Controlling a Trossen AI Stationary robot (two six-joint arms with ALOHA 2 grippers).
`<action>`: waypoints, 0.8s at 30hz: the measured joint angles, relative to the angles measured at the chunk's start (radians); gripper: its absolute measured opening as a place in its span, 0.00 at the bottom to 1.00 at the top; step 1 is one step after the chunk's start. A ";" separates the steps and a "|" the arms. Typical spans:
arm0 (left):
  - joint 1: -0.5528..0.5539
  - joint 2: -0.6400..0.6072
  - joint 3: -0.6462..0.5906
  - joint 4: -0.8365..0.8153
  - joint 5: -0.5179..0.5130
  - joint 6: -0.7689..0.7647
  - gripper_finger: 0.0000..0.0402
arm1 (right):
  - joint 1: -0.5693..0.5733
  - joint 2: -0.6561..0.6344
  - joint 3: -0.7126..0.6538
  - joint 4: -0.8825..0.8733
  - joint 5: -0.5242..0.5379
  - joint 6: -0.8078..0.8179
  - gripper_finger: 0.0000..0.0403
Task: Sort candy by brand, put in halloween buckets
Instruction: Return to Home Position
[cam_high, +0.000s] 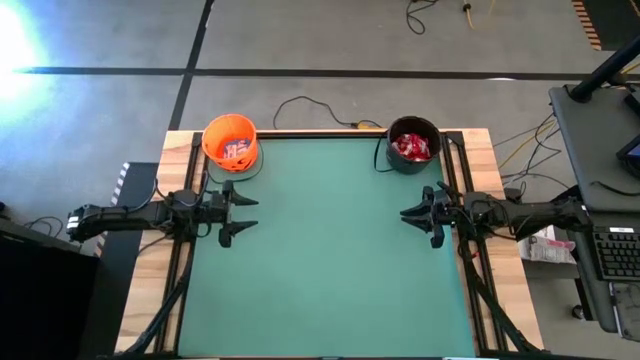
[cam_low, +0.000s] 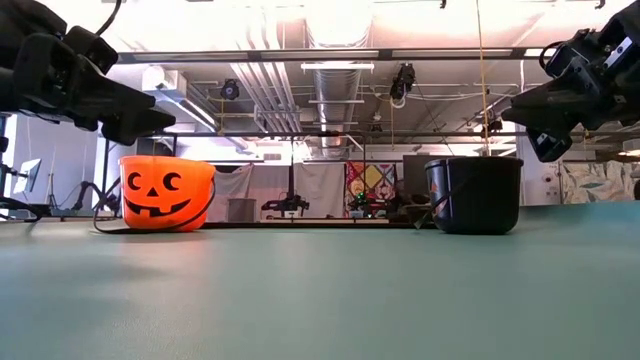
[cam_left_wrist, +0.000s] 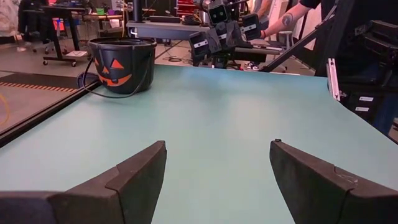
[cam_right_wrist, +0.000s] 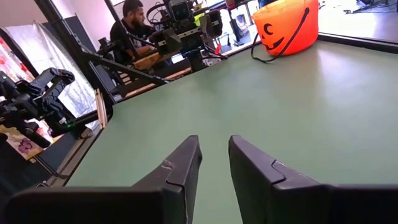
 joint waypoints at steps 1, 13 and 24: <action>0.000 0.000 0.000 0.000 0.000 0.000 0.68 | 0.000 0.000 0.000 0.000 0.000 0.000 0.20; 0.000 0.000 0.000 0.000 0.000 0.000 0.68 | 0.000 0.000 0.000 0.000 0.000 0.000 0.20; 0.000 0.000 0.000 0.000 0.000 0.000 0.68 | 0.000 0.000 0.000 0.000 0.000 0.000 0.20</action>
